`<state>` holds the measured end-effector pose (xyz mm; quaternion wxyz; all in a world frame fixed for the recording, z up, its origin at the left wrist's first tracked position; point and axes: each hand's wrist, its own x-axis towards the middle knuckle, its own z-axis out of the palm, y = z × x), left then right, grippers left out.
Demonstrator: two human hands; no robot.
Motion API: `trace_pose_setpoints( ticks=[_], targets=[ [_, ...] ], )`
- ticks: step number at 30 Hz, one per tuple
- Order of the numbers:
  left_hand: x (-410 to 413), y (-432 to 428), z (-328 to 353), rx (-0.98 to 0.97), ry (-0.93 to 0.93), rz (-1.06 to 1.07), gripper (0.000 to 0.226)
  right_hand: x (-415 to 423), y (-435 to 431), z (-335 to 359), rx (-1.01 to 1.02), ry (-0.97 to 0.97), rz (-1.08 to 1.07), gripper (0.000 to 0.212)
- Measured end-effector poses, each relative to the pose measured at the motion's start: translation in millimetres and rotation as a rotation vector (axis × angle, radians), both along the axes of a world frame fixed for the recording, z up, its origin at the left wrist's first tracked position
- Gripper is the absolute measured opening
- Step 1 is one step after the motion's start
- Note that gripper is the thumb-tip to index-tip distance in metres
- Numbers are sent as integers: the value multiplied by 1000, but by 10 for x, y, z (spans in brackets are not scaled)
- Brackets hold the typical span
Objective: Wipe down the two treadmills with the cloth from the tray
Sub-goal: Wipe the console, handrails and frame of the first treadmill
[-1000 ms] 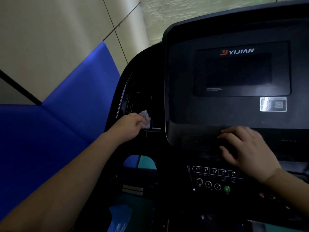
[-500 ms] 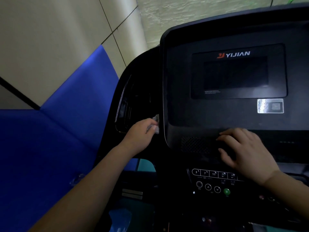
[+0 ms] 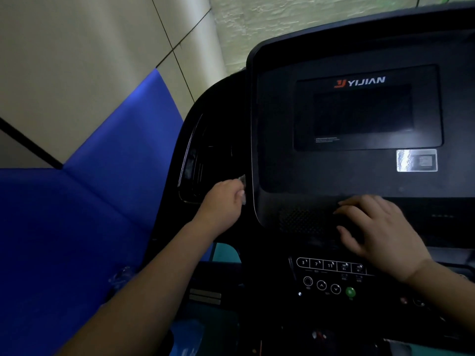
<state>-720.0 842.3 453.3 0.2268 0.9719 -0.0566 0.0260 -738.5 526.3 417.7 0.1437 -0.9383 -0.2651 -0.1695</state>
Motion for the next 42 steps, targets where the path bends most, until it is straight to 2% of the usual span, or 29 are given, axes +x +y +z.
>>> trace_pose_setpoints(
  ticks=[5, 8, 14, 20, 23, 26, 29, 30, 32, 34, 38, 42],
  targets=[
    [70, 129, 35, 42, 88, -33, 16, 4, 3, -1, -7, 0, 3, 34],
    [86, 18, 27, 45, 66, -8, 14, -1, 5, -6, -9, -1, -3, 35],
    [9, -15, 6, -87, 55, 108, 14, -4, 26, 4, -11, -11, -5, 36],
    [26, 66, 38, -322, 226, 140, 16, -15, 36, 10, -10, -8, -15, 37],
    [13, 133, 115, -374, 276, 97, 12, -22, 43, 18, -17, 0, -16, 38],
    [-17, 329, 218, -313, 235, 104, 11, -18, 44, 18, -22, 5, -19, 39],
    [-108, 602, 169, -152, -36, 306, 11, -14, 41, 15, -27, 4, -21, 39],
    [-134, 667, 110, -52, -102, 297, 18, -16, 40, 13, -30, 4, -24, 39],
    [-143, 689, -40, 157, -43, 180, 32, -23, 40, 12, -32, 5, -28, 39],
    [-60, 628, -89, 229, 116, 144, 41, -21, 41, 19, -32, 9, -27, 39],
    [133, 551, 55, 164, 262, 152, 40, -17, 45, 26, -32, 16, -22, 39],
    [112, 380, 61, 27, 264, 68, 26, -23, 45, 25, -25, 11, -19, 38]
  ],
)
